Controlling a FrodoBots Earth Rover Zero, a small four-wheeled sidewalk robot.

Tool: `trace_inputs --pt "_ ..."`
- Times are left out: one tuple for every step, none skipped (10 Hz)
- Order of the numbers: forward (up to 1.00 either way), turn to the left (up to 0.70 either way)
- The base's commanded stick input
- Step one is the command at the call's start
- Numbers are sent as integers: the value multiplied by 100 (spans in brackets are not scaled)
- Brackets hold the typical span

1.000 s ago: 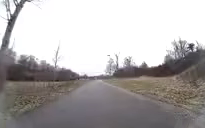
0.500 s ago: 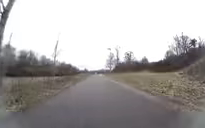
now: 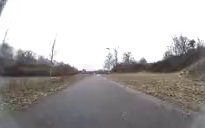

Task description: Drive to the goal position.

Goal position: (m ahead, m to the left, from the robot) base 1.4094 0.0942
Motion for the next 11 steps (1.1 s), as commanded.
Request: trace_inputs --pt "100 35" --pt "100 24" --pt "100 14" --pt "100 3" --pt "100 0" --pt "100 0" --pt "100 0" --pt "100 0" --pt "100 0" --pt "100 0" --pt "100 0"
